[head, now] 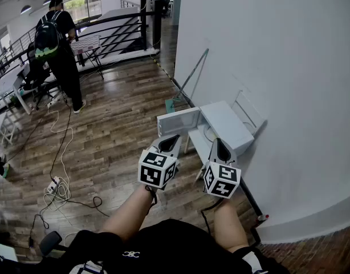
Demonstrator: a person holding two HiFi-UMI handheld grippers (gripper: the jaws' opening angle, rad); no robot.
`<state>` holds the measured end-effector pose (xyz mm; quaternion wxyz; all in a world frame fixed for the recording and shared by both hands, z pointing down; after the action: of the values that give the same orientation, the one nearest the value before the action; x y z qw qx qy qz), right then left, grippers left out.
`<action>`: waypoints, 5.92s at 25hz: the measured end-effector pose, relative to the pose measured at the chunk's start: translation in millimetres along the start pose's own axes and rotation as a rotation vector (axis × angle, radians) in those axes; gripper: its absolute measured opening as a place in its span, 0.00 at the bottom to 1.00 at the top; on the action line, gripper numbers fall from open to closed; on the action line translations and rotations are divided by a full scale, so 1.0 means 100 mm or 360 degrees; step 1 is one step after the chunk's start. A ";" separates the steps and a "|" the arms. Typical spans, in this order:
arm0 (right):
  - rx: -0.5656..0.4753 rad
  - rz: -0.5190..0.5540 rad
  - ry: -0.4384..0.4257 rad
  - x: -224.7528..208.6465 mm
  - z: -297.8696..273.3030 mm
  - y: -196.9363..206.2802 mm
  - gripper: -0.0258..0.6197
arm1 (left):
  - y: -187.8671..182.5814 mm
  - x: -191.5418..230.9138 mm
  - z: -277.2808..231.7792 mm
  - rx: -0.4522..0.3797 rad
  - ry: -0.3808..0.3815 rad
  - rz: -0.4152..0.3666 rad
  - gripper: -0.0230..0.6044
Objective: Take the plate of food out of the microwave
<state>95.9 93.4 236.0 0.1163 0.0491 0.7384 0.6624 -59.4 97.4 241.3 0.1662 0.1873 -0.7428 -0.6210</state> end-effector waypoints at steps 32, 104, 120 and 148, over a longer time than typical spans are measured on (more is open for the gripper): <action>0.0089 0.0028 0.0111 0.85 -0.06 0.42 0.06 | 0.53 0.85 0.46 0.0063 0.0108 0.0168 0.04; 0.0919 0.0286 0.0177 -2.02 -2.92 2.92 0.06 | 4.66 0.64 -5.35 0.0700 0.0261 0.1520 0.52; 0.1061 0.0328 0.0434 -2.77 -2.62 3.08 0.06 | 5.39 0.44 -6.26 0.1023 0.0139 0.1420 0.53; 0.1014 0.0260 0.0350 -2.48 -2.76 2.97 0.06 | 5.34 0.70 -5.39 0.0530 0.0194 0.2131 0.05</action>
<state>246.4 -194.8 582.7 -0.0385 0.0704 0.9098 0.4072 99.6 -315.3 862.0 0.5241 -0.2538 -0.7733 -0.2508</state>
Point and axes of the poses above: the fingertips, and each gripper's own axes: z backward along the fingers, x to its left, y out of its underside, the point moved 3 cm from there along z, backward along the fingers, and after that the axes turned 6 degrees about -z, right-handed, at the moved point
